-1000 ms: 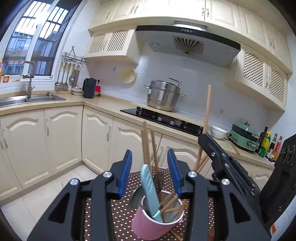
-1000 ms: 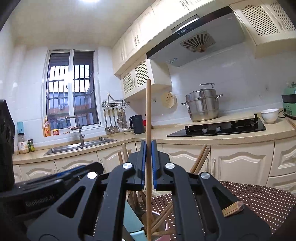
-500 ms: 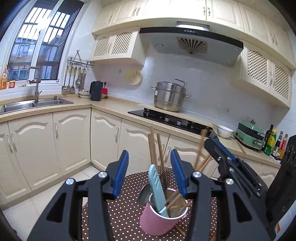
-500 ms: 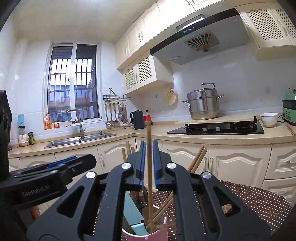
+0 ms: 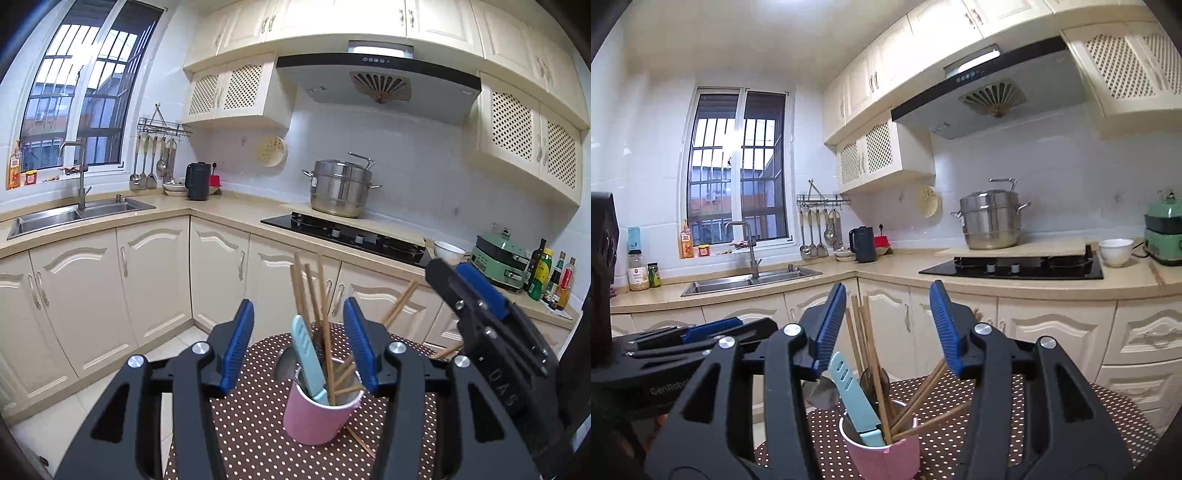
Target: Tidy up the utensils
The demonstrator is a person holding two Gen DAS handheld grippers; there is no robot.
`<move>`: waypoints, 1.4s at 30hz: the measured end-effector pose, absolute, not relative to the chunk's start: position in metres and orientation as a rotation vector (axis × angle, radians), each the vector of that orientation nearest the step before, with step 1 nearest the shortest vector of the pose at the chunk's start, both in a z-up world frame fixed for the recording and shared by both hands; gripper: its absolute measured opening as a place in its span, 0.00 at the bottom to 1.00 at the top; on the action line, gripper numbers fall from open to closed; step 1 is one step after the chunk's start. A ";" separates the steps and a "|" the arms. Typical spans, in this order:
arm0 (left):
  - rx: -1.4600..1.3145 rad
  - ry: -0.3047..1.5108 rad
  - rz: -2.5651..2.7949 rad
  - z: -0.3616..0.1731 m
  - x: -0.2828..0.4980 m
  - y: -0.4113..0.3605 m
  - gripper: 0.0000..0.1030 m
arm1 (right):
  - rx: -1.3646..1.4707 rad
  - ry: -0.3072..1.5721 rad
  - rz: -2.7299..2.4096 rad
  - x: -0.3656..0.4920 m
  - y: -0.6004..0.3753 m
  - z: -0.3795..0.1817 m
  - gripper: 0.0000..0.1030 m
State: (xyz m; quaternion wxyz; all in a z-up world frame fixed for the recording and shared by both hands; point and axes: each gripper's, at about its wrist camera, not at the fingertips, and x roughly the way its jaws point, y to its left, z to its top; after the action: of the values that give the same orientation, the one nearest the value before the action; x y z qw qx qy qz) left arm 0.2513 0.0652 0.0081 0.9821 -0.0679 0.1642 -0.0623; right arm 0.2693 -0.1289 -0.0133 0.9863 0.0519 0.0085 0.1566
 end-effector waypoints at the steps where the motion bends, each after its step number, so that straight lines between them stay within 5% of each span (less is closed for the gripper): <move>1: -0.132 0.337 -0.124 0.009 0.248 0.064 0.52 | 0.104 0.017 0.311 0.265 -0.131 -0.011 0.49; 17: -0.097 0.568 -0.143 -0.031 0.221 0.032 0.58 | 0.049 0.252 0.233 0.228 -0.188 -0.040 0.57; 33: -0.104 0.808 -0.092 -0.101 0.225 0.056 0.58 | -0.030 1.006 0.302 0.294 -0.164 -0.158 0.57; 42: -0.084 0.870 -0.092 -0.123 0.235 0.057 0.59 | -0.117 1.127 0.313 0.312 -0.137 -0.180 0.31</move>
State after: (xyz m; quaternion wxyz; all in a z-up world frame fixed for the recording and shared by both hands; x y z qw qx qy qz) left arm 0.2346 0.0574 -0.1230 0.9049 -0.0408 0.4213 -0.0447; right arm 0.3123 -0.1371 -0.1797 0.8321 -0.0552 0.5318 0.1476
